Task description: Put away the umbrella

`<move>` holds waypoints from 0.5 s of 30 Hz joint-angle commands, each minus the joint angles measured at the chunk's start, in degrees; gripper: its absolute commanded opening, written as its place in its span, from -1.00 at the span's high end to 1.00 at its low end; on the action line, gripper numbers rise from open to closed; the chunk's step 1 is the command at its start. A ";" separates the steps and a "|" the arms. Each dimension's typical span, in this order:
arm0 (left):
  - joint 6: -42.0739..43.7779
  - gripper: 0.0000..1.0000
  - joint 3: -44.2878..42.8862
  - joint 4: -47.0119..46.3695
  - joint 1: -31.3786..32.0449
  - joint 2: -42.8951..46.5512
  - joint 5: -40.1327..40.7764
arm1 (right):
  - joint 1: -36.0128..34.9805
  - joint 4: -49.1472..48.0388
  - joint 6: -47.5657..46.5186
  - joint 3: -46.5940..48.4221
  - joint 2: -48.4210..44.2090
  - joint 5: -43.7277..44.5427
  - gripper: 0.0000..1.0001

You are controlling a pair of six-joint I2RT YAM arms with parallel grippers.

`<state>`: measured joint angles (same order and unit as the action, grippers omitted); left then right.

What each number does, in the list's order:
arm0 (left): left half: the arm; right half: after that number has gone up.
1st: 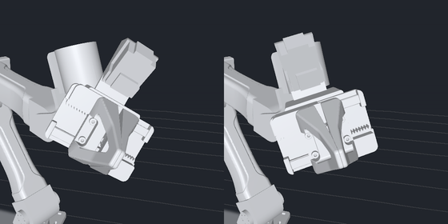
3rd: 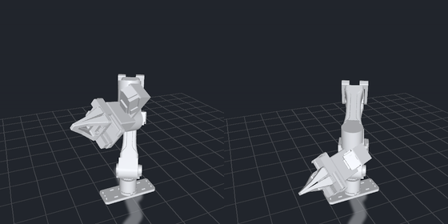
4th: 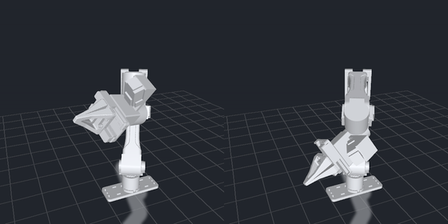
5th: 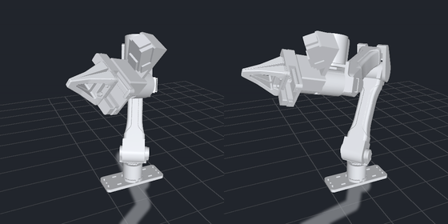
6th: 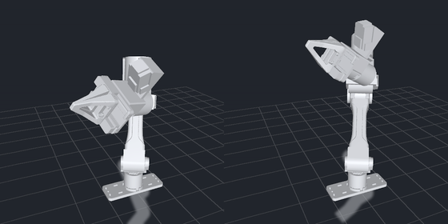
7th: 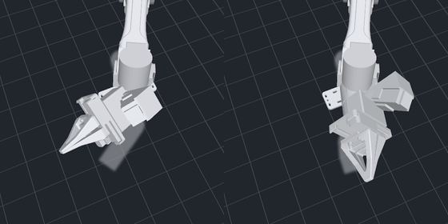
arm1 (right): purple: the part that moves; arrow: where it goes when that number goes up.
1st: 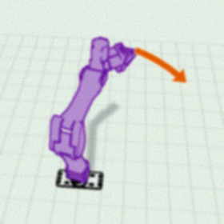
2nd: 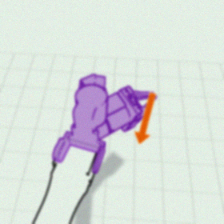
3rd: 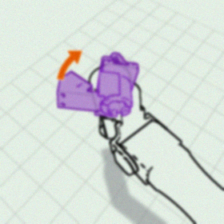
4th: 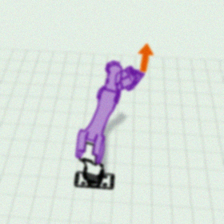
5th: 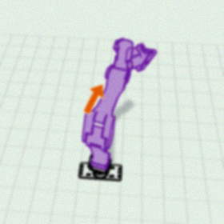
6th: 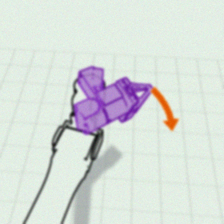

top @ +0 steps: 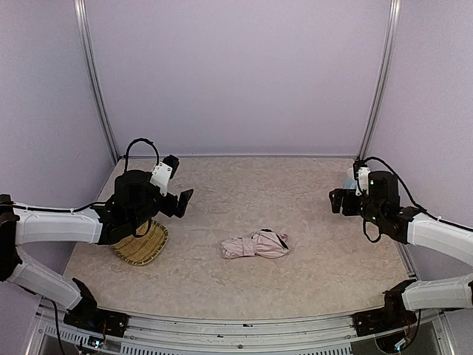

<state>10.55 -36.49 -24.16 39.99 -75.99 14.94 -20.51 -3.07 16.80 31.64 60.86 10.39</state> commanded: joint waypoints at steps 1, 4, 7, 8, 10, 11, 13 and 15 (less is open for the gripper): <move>-9.86 -0.97 -0.13 -2.36 -3.41 0.91 19.57 | 0.39 -6.25 -2.27 -2.39 -1.21 6.11 -1.00; -17.18 -0.97 1.92 -1.17 -7.93 2.35 24.31 | 0.36 -7.79 -2.47 -4.09 -1.27 9.25 -1.00; -21.74 -0.98 4.96 -0.93 -10.62 4.54 29.27 | 0.39 -8.63 -1.94 -4.84 -1.39 11.30 -1.00; -21.67 -0.98 6.09 -1.90 -10.85 5.21 29.90 | 0.39 -8.74 -1.56 -4.91 -1.51 12.23 -1.00; -21.21 -0.97 8.48 -3.81 -11.24 6.19 30.65 | 0.41 -9.19 -1.37 -4.99 -1.84 13.44 -1.00; -21.20 -0.97 9.13 -3.99 -11.45 6.54 31.10 | 0.45 -9.51 -1.43 -5.15 -1.96 14.06 -1.00; -21.31 -0.98 10.00 -3.61 -11.92 7.02 32.29 | 0.39 -9.16 -0.72 -5.06 -2.26 15.53 -1.00; -21.31 -0.98 10.45 -3.19 -12.35 7.38 33.10 | 0.40 -9.20 -0.58 -5.24 -2.61 17.14 -1.00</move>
<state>-8.82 -27.18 -25.80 28.64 -70.02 43.59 -20.49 -10.02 15.49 27.09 59.96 22.68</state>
